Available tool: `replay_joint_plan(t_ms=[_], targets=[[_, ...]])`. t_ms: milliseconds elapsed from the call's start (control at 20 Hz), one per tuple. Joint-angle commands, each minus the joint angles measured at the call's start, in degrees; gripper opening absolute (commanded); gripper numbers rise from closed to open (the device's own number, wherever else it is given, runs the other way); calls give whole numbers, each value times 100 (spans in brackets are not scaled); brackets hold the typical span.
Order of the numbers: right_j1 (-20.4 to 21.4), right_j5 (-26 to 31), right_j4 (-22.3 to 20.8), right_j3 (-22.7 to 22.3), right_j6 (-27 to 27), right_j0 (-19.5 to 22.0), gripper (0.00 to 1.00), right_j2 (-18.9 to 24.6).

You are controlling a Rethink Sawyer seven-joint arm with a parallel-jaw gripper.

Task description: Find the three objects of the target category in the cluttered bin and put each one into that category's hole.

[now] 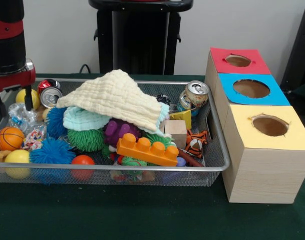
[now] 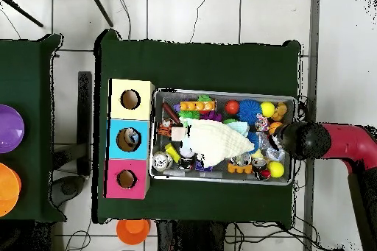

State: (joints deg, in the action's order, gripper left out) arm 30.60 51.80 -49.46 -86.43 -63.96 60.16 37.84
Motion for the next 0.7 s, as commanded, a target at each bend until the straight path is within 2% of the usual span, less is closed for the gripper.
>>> replay_joint_plan(t_ms=[50, 700], targets=[[-267, 562, -342, 198, 1423, -111, 100, -336], [-382, 338, -448, 246, 1372, -133, 100, -432]])
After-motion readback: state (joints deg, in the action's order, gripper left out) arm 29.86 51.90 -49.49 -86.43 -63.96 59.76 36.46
